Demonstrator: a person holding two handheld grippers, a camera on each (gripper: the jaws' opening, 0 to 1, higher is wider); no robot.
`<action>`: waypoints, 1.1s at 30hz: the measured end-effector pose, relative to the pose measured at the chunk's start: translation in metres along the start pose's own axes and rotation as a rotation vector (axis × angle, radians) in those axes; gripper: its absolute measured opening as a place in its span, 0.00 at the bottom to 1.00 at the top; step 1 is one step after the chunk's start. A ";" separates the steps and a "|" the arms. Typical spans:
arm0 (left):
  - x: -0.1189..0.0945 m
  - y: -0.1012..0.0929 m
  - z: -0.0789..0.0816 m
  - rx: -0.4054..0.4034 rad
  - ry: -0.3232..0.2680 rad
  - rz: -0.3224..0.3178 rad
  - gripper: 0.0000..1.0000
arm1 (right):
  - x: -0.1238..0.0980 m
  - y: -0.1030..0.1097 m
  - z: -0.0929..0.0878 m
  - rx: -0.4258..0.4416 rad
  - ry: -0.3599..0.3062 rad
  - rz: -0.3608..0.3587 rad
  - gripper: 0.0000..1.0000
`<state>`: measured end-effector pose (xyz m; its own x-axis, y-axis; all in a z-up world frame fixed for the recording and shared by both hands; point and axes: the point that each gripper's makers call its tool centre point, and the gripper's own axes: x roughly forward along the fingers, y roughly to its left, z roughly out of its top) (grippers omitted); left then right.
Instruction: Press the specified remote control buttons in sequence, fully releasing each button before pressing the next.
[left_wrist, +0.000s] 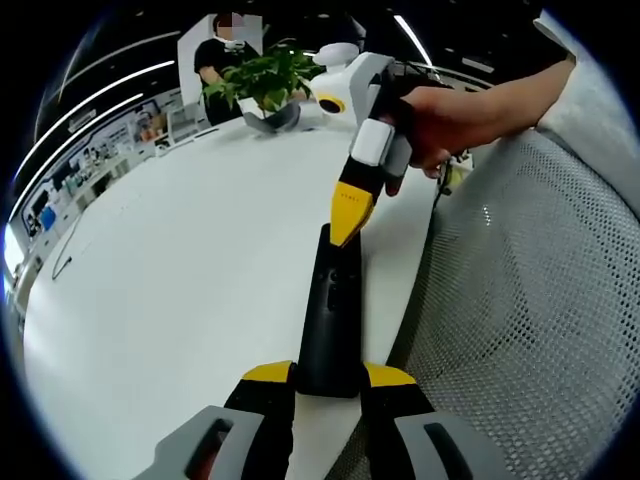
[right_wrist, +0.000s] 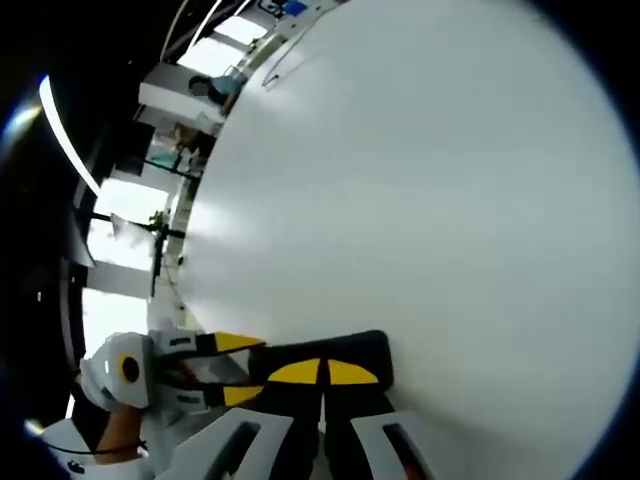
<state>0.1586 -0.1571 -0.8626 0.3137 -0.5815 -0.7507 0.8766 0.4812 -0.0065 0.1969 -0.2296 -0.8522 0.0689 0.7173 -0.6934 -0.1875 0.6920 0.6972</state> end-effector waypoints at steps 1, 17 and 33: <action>0.000 0.000 0.000 0.000 0.000 0.000 0.25 | 0.000 0.000 0.000 0.000 0.000 -0.001 0.00; 0.000 0.000 0.000 0.004 0.002 0.000 0.24 | 0.000 -0.001 0.003 -0.011 -0.014 0.013 0.00; 0.003 -0.002 0.003 0.017 -0.003 -0.012 0.24 | 0.004 0.009 0.009 -0.037 -0.043 0.047 0.00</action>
<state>0.1587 -0.1618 -0.8631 0.3041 -0.5896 -0.7483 0.8866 0.4625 -0.0040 0.2046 -0.2197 -0.8468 0.1006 0.7525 -0.6509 -0.2275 0.6542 0.7213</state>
